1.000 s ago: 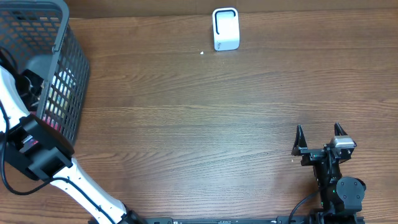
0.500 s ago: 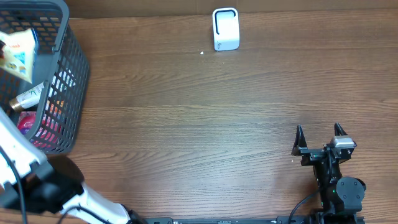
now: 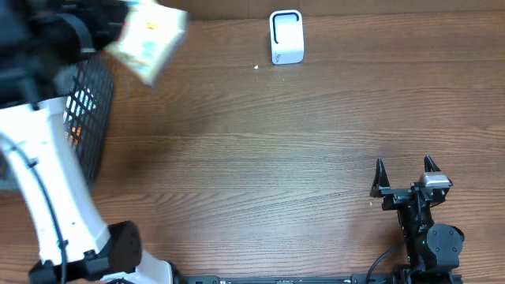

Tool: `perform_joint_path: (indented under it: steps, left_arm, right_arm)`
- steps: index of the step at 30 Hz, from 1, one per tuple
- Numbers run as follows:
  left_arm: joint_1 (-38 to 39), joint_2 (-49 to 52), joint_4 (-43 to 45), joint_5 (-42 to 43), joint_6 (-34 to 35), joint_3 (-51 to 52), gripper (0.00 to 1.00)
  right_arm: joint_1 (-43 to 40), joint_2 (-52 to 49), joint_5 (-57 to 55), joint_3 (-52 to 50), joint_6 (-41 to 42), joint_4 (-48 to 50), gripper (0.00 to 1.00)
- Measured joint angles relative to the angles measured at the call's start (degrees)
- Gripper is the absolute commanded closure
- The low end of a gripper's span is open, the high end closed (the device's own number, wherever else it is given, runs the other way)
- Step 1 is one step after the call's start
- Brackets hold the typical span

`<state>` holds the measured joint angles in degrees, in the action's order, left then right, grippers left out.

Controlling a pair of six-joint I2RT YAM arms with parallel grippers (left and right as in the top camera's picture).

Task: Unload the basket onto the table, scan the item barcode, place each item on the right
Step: 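Lift the yellow bag out and carry it toward the white scanner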

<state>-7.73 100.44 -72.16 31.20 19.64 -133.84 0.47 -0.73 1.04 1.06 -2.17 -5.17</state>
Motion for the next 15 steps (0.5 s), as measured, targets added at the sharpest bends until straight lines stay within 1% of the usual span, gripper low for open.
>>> perform_joint_path:
  steps: [2,7,11,15]
  left_arm:
    - [5.27,1.25,-2.08,-1.46,-0.42,0.2,0.96]
    - [18.38,8.04,-8.81,-9.49,-0.81,0.35,0.96]
    - [25.46,15.98,-11.76,-14.19,-0.81,0.37,0.96]
    - [30.29,25.07,-12.35,-16.31,-0.85,0.42,0.96]
  right_arm:
    - [0.0,0.0,0.0,0.0,0.02,0.02,0.0]
    - [-0.02,0.0,-0.02,0.0,0.02,0.02,0.0]
    - [0.0,0.0,-0.02,0.0,0.0,-0.02,0.0]
    - [0.0,0.0,0.0,0.0,0.04,0.02,0.0]
